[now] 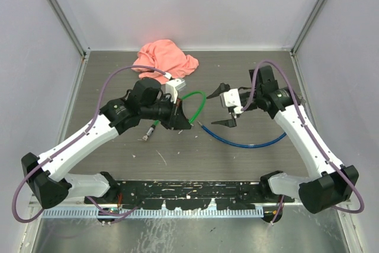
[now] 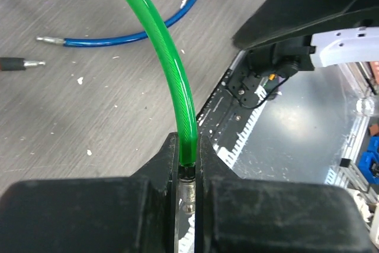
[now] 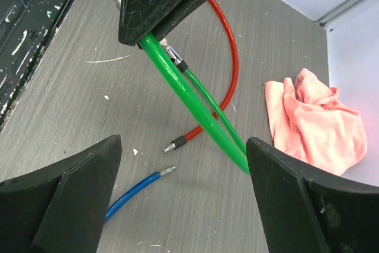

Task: Lock with the key
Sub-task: Pick up the lock from the center of the board.

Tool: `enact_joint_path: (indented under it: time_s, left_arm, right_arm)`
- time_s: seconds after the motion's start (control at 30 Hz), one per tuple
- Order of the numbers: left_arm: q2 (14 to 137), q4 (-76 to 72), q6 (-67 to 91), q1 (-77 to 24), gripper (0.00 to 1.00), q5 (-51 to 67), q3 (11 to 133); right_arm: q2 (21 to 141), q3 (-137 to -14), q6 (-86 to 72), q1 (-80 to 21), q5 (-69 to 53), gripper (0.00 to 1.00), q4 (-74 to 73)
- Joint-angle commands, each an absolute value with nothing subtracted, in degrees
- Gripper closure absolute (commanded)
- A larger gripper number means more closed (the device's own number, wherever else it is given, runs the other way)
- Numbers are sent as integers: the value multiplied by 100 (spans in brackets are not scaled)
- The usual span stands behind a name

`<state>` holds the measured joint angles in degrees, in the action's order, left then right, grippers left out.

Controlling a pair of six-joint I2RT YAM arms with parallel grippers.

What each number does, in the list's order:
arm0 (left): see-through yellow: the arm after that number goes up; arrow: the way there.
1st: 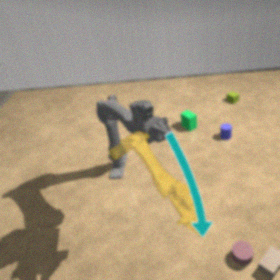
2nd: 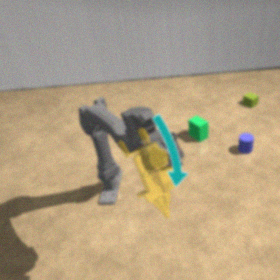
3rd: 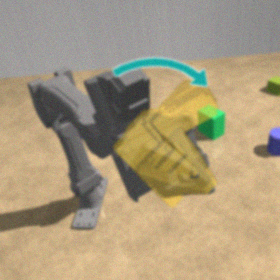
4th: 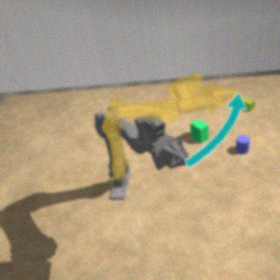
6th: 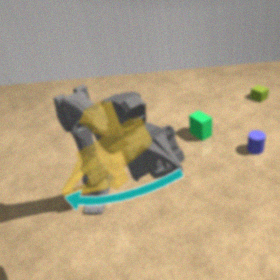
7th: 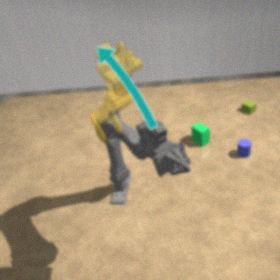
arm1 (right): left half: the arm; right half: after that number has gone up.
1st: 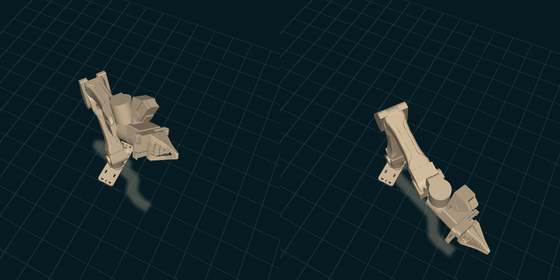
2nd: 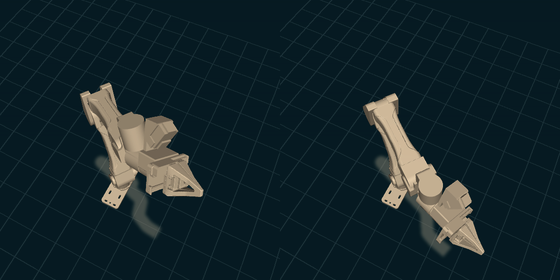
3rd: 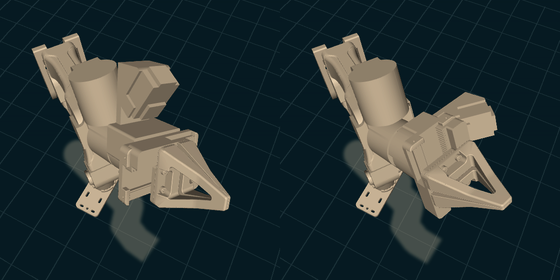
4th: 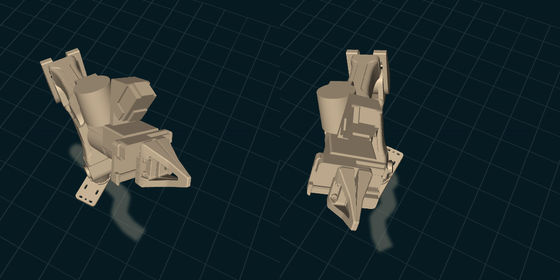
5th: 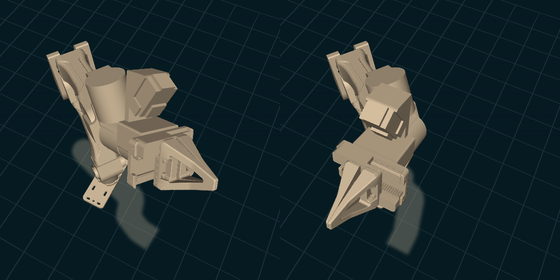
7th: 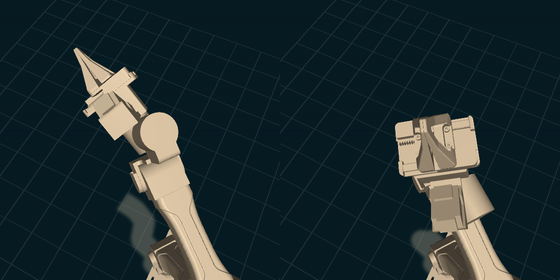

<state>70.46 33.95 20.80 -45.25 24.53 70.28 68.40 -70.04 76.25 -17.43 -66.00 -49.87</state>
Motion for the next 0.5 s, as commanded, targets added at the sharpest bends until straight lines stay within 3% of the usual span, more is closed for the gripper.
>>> enact_joint_path:
  time_s: [0.0,0.3,0.47]
  left_arm:
    - [6874,2703,2339,-4517,100,3132,7067]
    - [6862,2481,2459,-4517,100,3492,6937]
    - [6803,2368,2514,-4514,100,3494,6807]
  right_arm:
    - [7010,-7255,7433,-2260,-5975,12,-4569]
    - [7383,-7371,7313,-3319,-4803,28,-4348]
    - [7403,-7366,7303,-3444,-4765,43,-4330]
